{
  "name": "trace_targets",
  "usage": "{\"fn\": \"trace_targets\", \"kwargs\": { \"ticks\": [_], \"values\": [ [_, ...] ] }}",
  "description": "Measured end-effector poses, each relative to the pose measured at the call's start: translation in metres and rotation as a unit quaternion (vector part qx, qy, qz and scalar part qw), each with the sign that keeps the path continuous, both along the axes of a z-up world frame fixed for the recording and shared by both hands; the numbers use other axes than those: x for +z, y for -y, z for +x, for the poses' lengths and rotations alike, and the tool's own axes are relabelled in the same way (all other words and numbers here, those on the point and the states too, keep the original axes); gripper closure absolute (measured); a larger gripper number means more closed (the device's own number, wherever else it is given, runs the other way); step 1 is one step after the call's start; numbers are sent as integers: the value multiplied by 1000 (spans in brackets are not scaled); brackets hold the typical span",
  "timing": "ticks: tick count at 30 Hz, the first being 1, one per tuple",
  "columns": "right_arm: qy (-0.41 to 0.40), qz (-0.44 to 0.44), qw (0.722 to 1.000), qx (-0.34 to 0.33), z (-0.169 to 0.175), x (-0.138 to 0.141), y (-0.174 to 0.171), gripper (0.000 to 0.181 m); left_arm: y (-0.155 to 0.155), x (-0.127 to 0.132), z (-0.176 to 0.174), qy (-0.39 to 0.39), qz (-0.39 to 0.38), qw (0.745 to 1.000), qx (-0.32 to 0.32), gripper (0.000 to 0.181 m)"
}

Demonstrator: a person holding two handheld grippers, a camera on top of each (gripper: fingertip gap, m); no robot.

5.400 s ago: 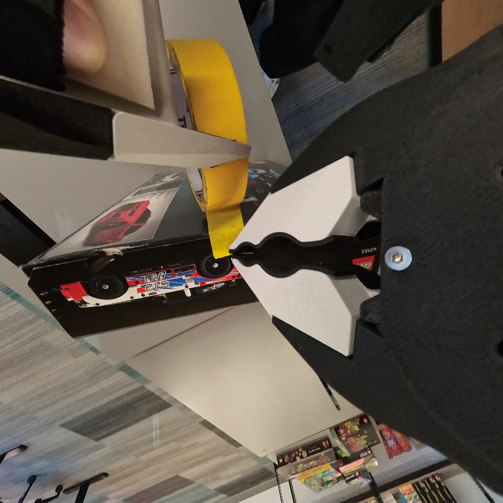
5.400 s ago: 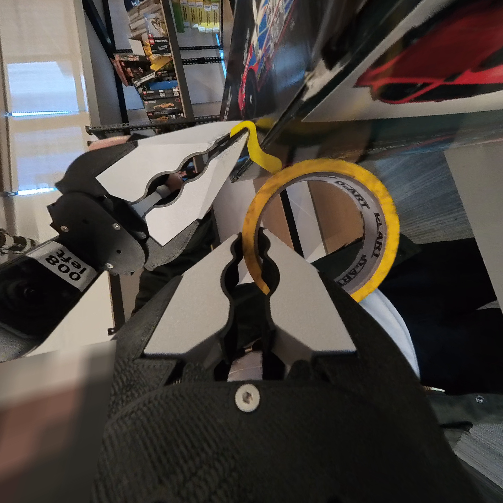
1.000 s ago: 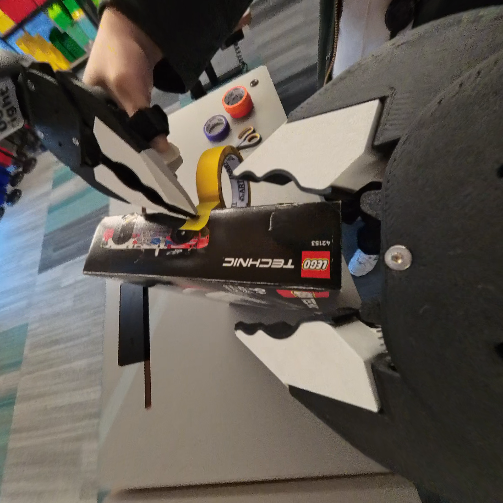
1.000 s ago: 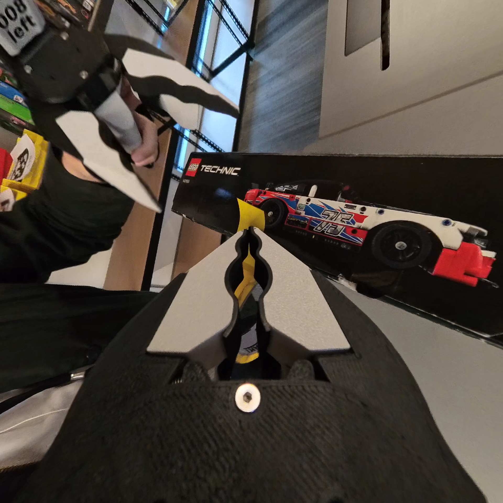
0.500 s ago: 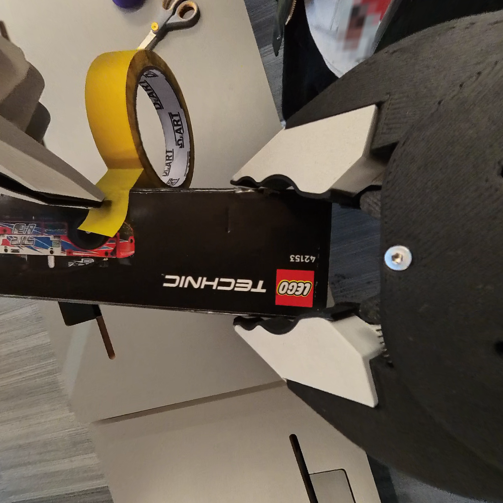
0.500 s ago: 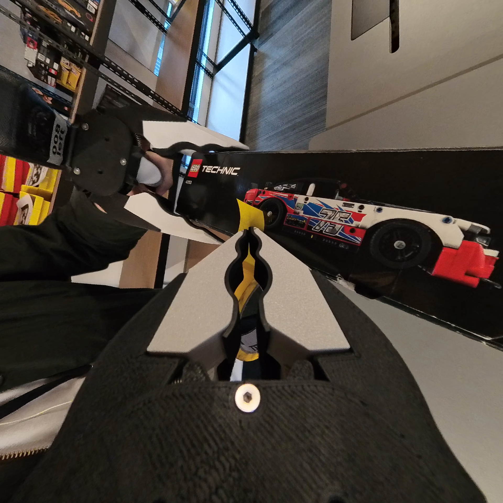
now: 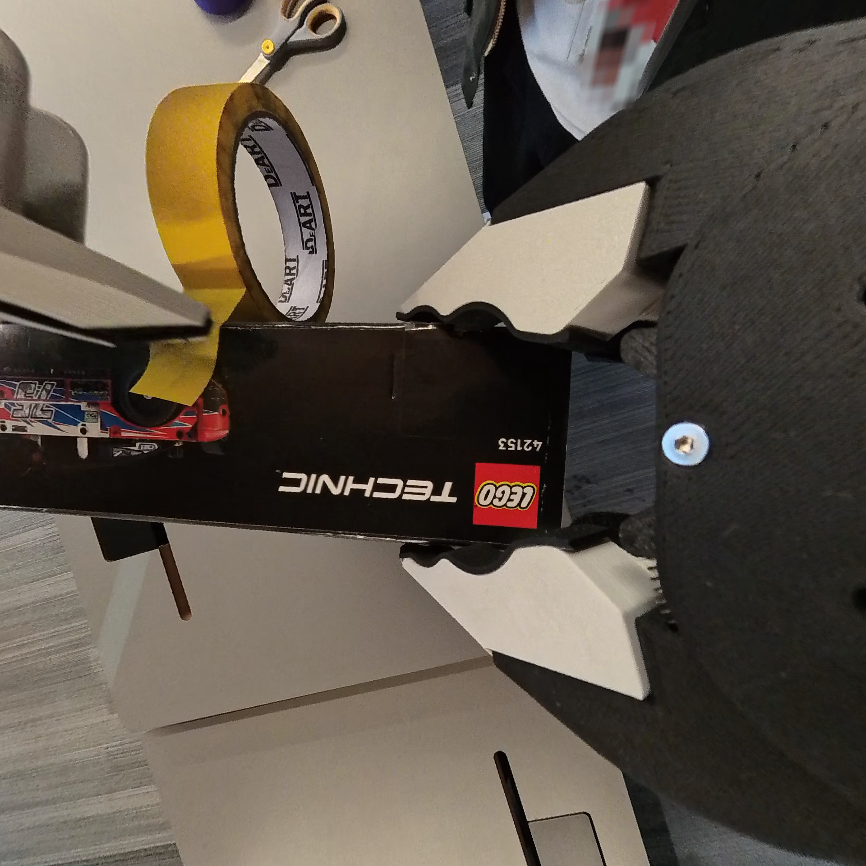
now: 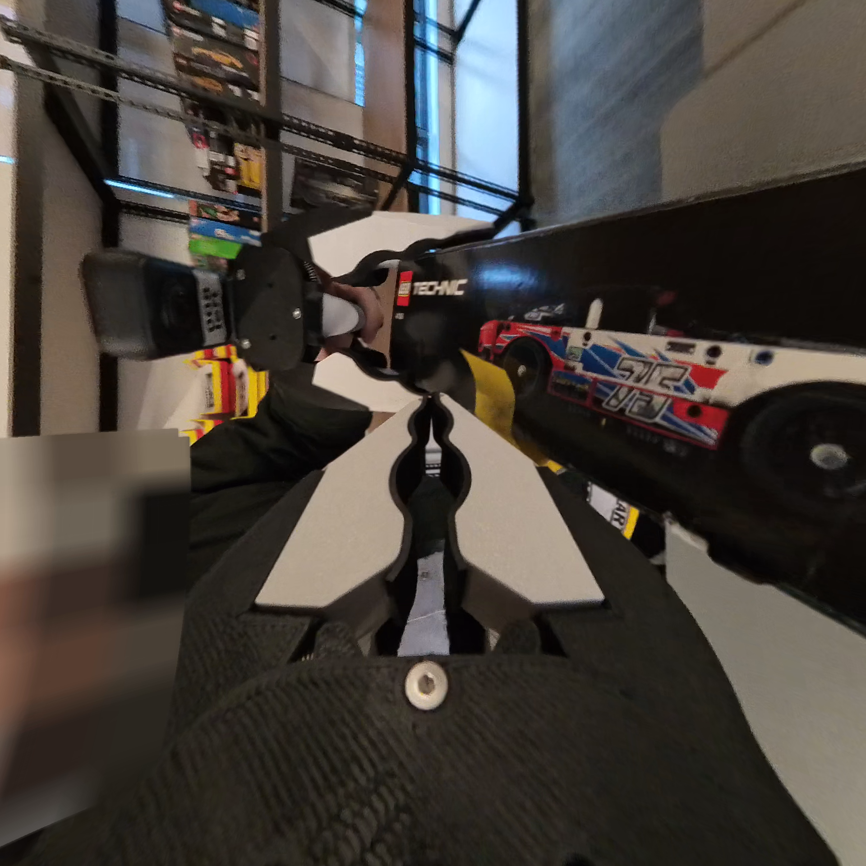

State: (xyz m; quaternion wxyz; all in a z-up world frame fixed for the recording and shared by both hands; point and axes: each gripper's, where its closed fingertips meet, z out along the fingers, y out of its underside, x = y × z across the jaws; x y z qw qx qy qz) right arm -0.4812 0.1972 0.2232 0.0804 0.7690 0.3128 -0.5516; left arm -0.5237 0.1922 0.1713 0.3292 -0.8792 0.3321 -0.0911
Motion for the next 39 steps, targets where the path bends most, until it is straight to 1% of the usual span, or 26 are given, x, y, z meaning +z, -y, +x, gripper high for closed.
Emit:
{"fn": "trace_targets", "kwargs": {
  "ticks": [2,3,5,9,14,23,25,27,28,29,30,31,33,36,37,39],
  "values": [
    [46,14,999,9,-1,-12,-1,181,0,0,0,1,2,1000,0,88],
    [48,7,999,16,-3,-12,0,181,0,0,0,2,2,1000,0,88],
    [49,-12,999,17,-6,-12,0,181,1,0,1,2,4,1000,0,88],
    [53,-22,998,7,-8,-12,-8,181,1,0,2,4,8,1000,-1,88],
    [34,-53,998,-4,-12,-10,-16,181,1,0,2,6,8,1000,0,88],
    [35,-36,999,-9,-28,-9,-26,181,0,0,1,13,10,1000,4,88],
    [24,-18,1000,2,-27,-6,-26,181,0,1,1,15,10,1000,5,88],
    [7,-25,999,18,-25,4,-18,181,0,1,2,14,10,1000,4,88],
    [21,-19,999,43,-21,2,-9,181,0,1,2,13,11,1000,4,88],
    [50,1,997,65,-16,-6,-3,181,1,1,3,12,11,1000,4,88],
    [73,18,994,78,-13,-13,0,181,1,1,3,13,11,1000,4,88],
    [70,10,994,81,-16,-12,3,181,1,1,3,13,11,1000,4,88],
    [63,14,996,66,-21,-12,-3,181,1,1,3,14,12,1000,4,88],
    [44,31,999,-11,-26,-10,-32,181,2,0,3,12,12,1000,3,88],
    [38,38,998,-23,-24,-9,-37,181,2,0,4,12,12,1000,3,88],
    [6,9,1000,2,-15,2,-25,181,2,1,4,12,13,1000,3,88]
  ]
}}
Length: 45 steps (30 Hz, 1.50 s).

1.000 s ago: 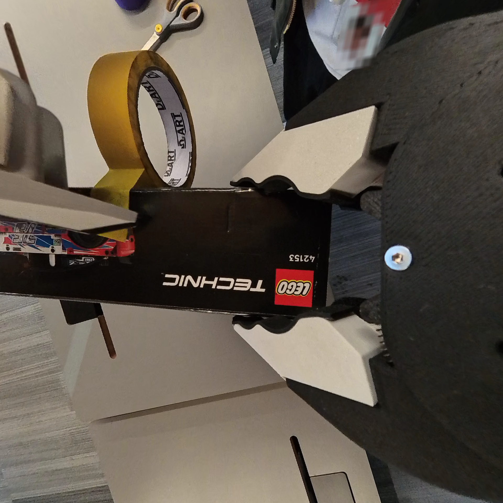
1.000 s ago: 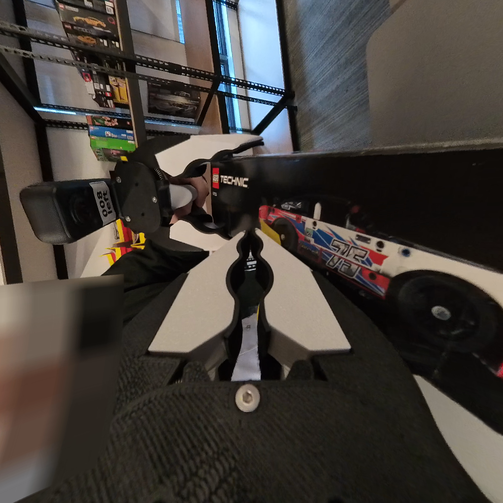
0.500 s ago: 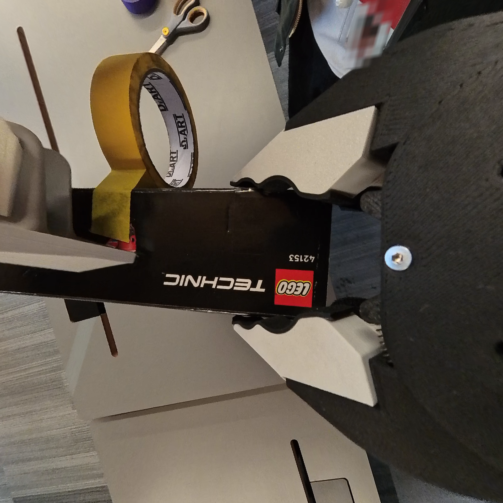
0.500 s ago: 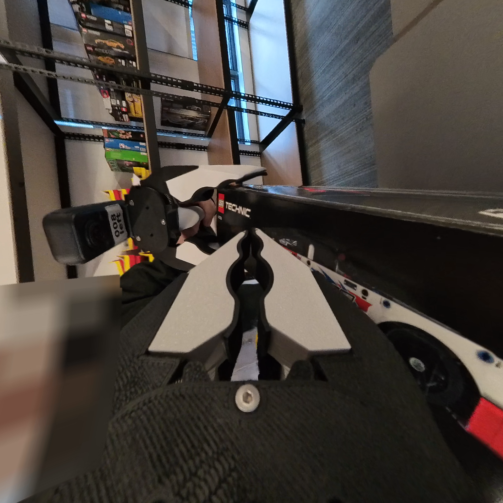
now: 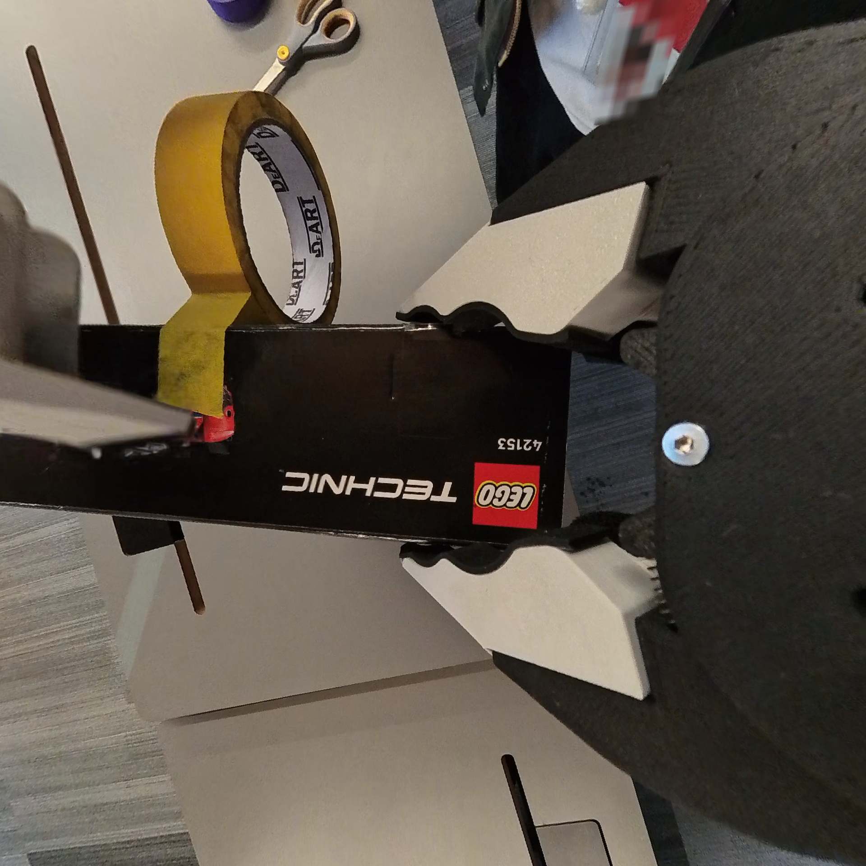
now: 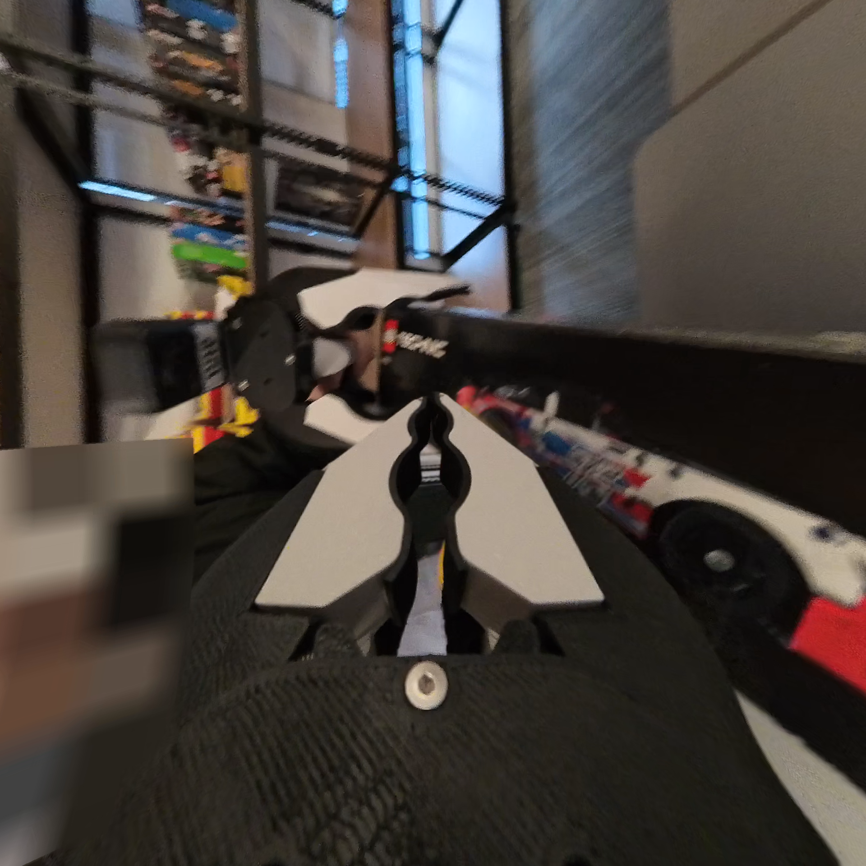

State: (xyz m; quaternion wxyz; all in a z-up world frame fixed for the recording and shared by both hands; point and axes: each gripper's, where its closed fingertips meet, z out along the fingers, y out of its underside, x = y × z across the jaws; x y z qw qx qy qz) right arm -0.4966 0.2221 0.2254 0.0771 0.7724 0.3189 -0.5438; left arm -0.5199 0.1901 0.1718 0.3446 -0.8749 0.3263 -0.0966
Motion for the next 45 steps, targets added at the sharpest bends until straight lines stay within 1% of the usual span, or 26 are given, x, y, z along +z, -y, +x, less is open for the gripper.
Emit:
{"fn": "trace_targets", "kwargs": {
  "ticks": [1,2,4,5,6,8,9,10,12,13,16,17,18,20,22,24,26,28,31,35,37,40,41,42,45],
  "values": [
    [-13,-17,1000,12,5,6,8,181,0,0,0,1,1,1000,0,88],
    [-5,-19,1000,21,11,3,13,181,0,0,0,1,1,1000,1,88],
    [36,2,999,36,23,-14,17,181,0,0,0,1,0,1000,0,88],
    [22,-1,999,24,22,-12,14,181,0,0,0,0,0,1000,0,88],
    [12,2,1000,-2,20,-11,5,181,0,0,0,0,-1,1000,0,88],
    [0,33,999,-44,21,-10,-12,181,0,0,0,1,0,1000,0,88],
    [-13,58,997,-44,23,-7,-14,181,0,0,0,1,0,1000,0,88],
    [-46,84,995,-36,23,3,-11,181,0,0,0,1,0,1000,0,88],
    [-141,159,977,-27,24,30,-1,181,-1,0,0,2,0,1000,0,88],
    [-167,205,964,-30,28,36,5,181,-1,1,0,3,1,1000,0,88],
    [-200,321,924,-52,51,34,31,179,-1,1,0,6,3,1000,1,88],
    [-212,356,907,-79,59,30,37,141,-1,1,0,6,3,1000,2,88],
    [-232,386,886,-106,69,27,44,124,-1,1,0,6,3,1000,1,88],
    [-289,416,849,-152,88,18,56,120,-1,1,0,6,4,1000,1,88],
    [-306,408,843,-168,99,-1,56,118,-1,1,0,4,2,1000,1,88],
    [-338,394,840,-158,104,-11,56,119,-1,0,-1,2,-2,1000,0,88],
    [-378,366,843,-112,102,-20,66,121,-1,0,-1,1,-4,1000,0,88],
    [-381,375,843,-61,97,-37,73,125,-1,0,-1,-2,-5,1000,-1,88],
    [-419,352,837,4,93,-46,86,142,0,-1,0,-10,-10,1000,-2,88],
    [-446,335,829,40,92,-48,86,159,2,-1,1,-21,-15,1000,-1,88],
    [-449,337,825,65,90,-50,88,156,2,-1,0,-22,-17,1000,1,88],
    [-437,314,835,115,85,-59,95,155,1,-2,-1,-22,-22,1000,1,88],
    [-438,293,841,120,84,-58,94,164,1,-2,-1,-23,-23,999,0,88],
    [-440,260,850,127,84,-55,93,169,1,-2,-1,-26,-24,999,0,88],
    [-403,136,893,148,82,-54,96,167,0,-2,-3,-28,-28,999,4,88]
  ]
}}
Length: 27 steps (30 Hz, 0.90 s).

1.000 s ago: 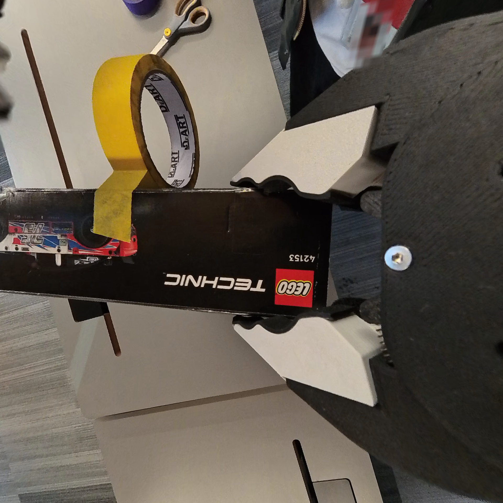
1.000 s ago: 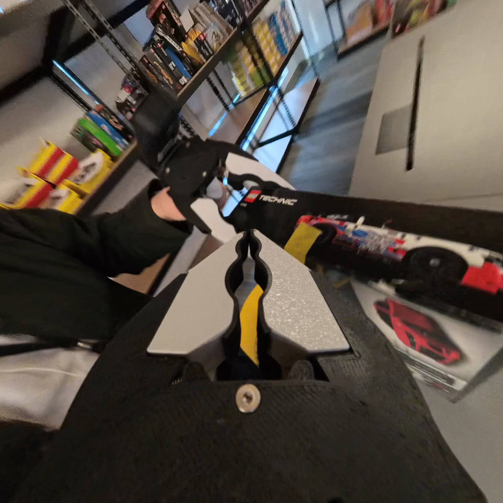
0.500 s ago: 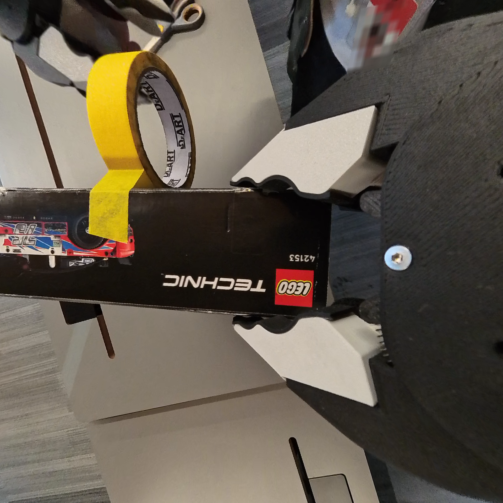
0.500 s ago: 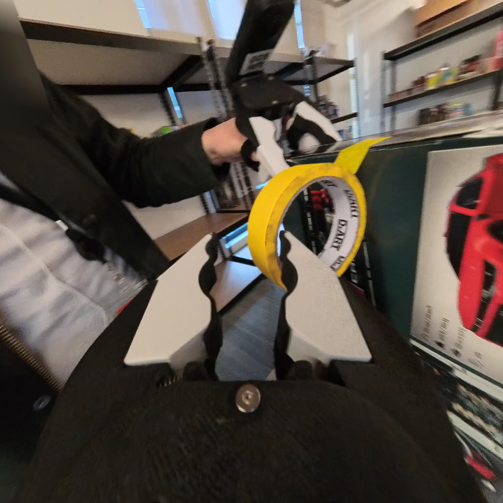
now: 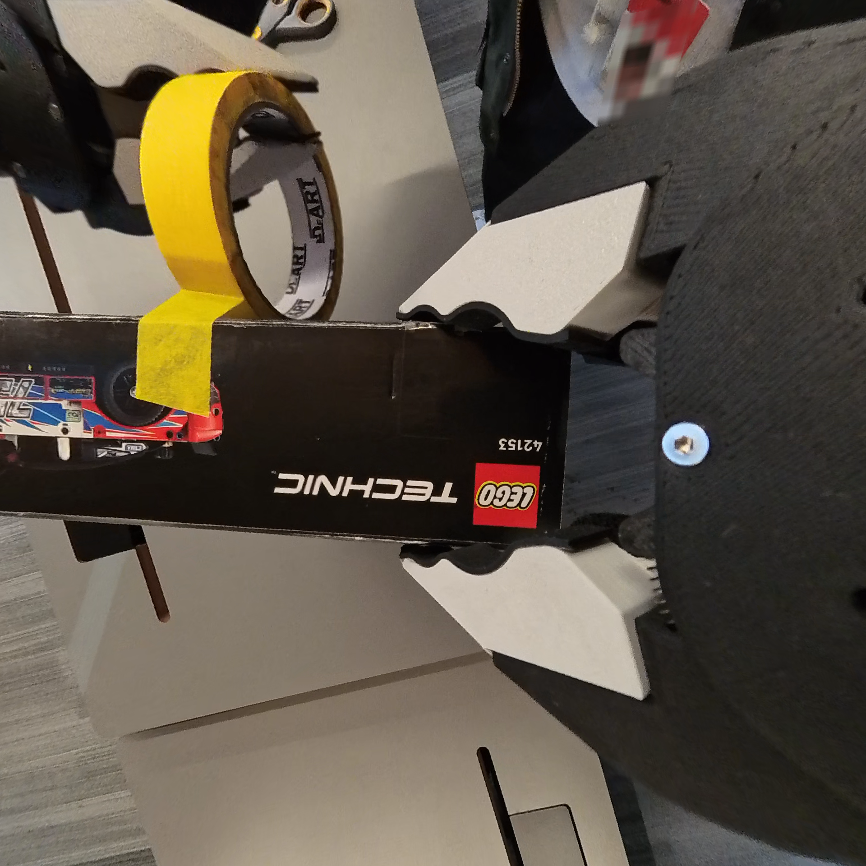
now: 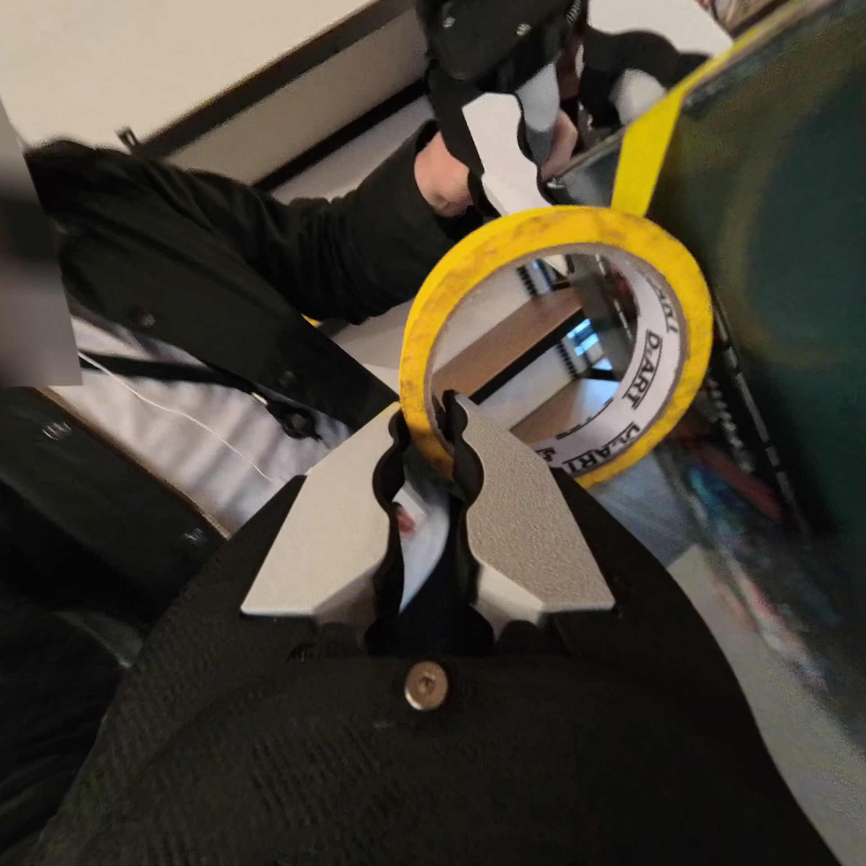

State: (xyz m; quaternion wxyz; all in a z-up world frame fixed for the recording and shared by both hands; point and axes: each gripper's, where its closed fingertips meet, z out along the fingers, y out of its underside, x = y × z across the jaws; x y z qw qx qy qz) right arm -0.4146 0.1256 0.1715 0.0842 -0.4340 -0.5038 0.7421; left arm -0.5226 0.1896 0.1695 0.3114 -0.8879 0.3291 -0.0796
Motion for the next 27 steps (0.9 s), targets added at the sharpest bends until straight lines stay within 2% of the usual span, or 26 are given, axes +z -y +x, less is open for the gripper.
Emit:
{"fn": "trace_targets", "kwargs": {
  "ticks": [5,9,13,20,24,27],
  "values": [
    [53,-55,997,-27,-4,-1,2,167,-1,0,-1,5,4,1000,1,88],
    [111,-101,988,-32,-2,-14,2,165,-1,1,0,6,7,1000,-2,88],
    [152,-116,981,-39,0,-25,2,165,0,1,1,2,10,1000,-3,88],
    [198,-156,967,-45,0,-28,-1,165,0,1,0,0,7,1000,-2,87],
    [197,-159,966,-48,-1,-27,0,165,-1,1,0,5,10,1000,-3,88],
    [144,-102,980,-93,-1,-24,-7,163,-1,2,1,10,22,1000,-7,87]
  ]
}}
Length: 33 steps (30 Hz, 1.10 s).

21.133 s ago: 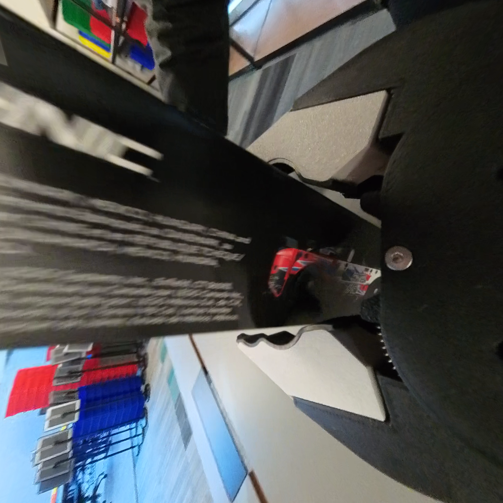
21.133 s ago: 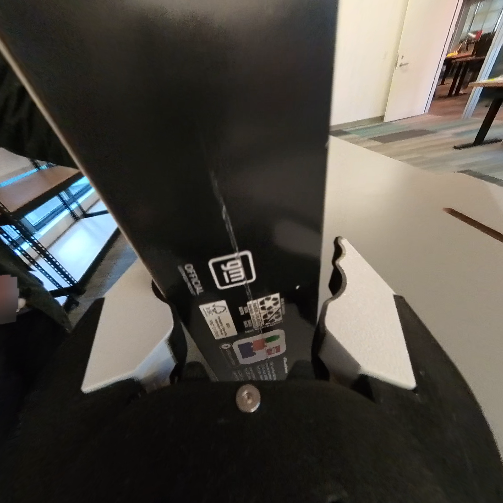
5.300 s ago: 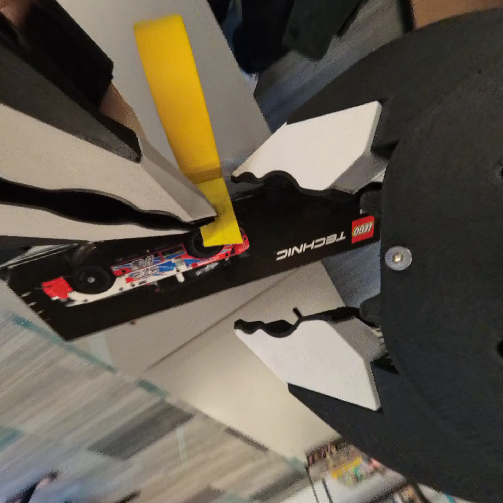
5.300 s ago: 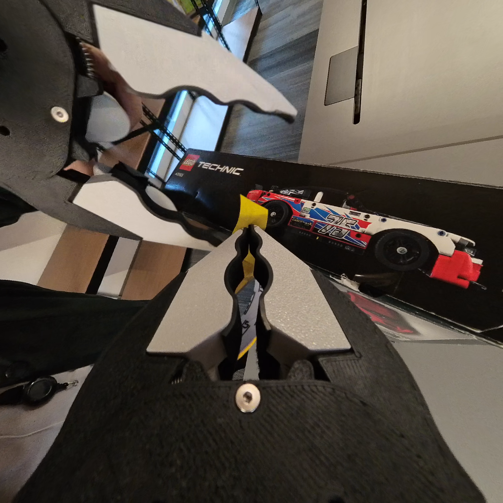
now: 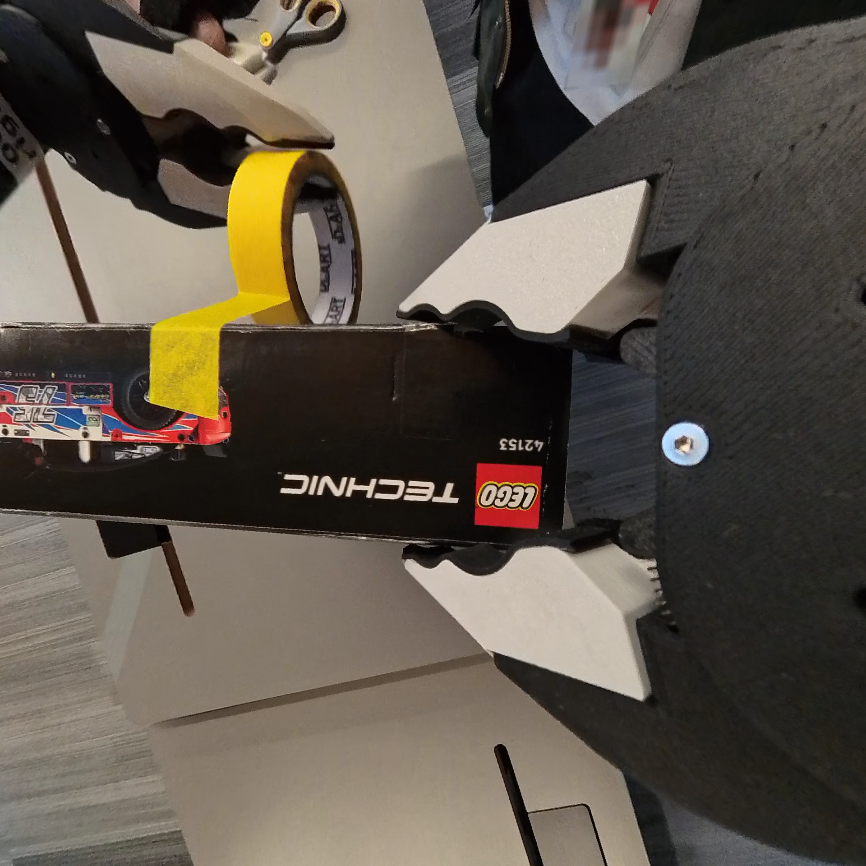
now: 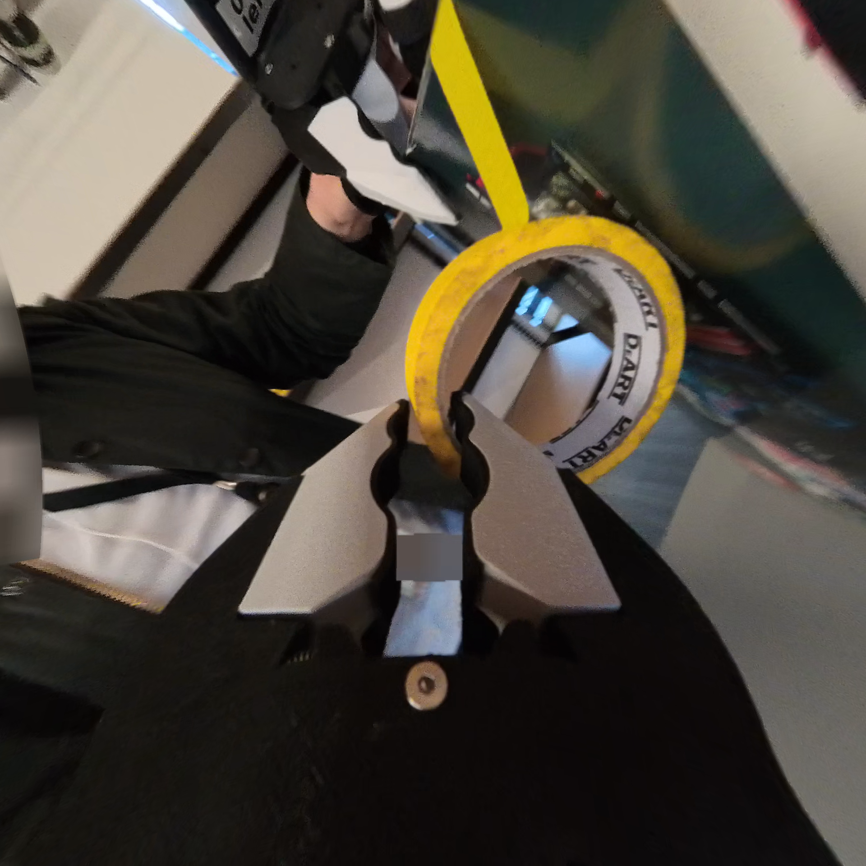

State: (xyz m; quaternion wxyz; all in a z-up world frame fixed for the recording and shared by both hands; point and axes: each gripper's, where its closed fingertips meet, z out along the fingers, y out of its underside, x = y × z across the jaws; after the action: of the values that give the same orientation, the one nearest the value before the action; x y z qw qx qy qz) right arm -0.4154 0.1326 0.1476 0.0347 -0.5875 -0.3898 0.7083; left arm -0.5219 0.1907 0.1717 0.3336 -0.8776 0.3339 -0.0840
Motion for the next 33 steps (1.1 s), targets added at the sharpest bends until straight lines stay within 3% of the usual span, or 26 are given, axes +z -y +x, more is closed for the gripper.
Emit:
{"fn": "trace_targets", "kwargs": {
  "ticks": [2,8,10,13,15,18,21,24,26,29,33],
  "values": [
    [-15,51,997,-50,2,0,-11,137,-1,1,-1,11,7,1000,-1,86],
    [-62,115,977,-167,29,21,-44,132,0,-2,-1,3,8,1000,-16,74],
    [-75,149,958,-233,41,32,-68,132,2,-6,-2,0,1,1000,-18,73],
    [-77,267,909,-311,54,49,-107,115,6,-18,-8,4,-12,1000,1,59],
    [-46,343,886,-310,55,52,-129,110,7,-14,-6,66,-2,997,25,69],
    [-5,386,889,-248,44,44,-150,104,7,-14,-11,128,23,989,65,76],
    [29,392,900,-191,22,25,-160,104,7,-16,-14,148,52,985,77,79],
    [44,404,889,-209,9,24,-173,109,3,-16,-17,140,45,987,66,81],
    [72,406,879,-239,14,22,-177,121,-3,-17,-20,134,40,989,39,81],
    [118,422,849,-295,28,21,-174,122,-19,-17,-21,124,37,991,-29,81],
    [206,420,784,-408,50,21,-162,123,-56,-17,-20,126,28,977,-170,81]
  ]
}}
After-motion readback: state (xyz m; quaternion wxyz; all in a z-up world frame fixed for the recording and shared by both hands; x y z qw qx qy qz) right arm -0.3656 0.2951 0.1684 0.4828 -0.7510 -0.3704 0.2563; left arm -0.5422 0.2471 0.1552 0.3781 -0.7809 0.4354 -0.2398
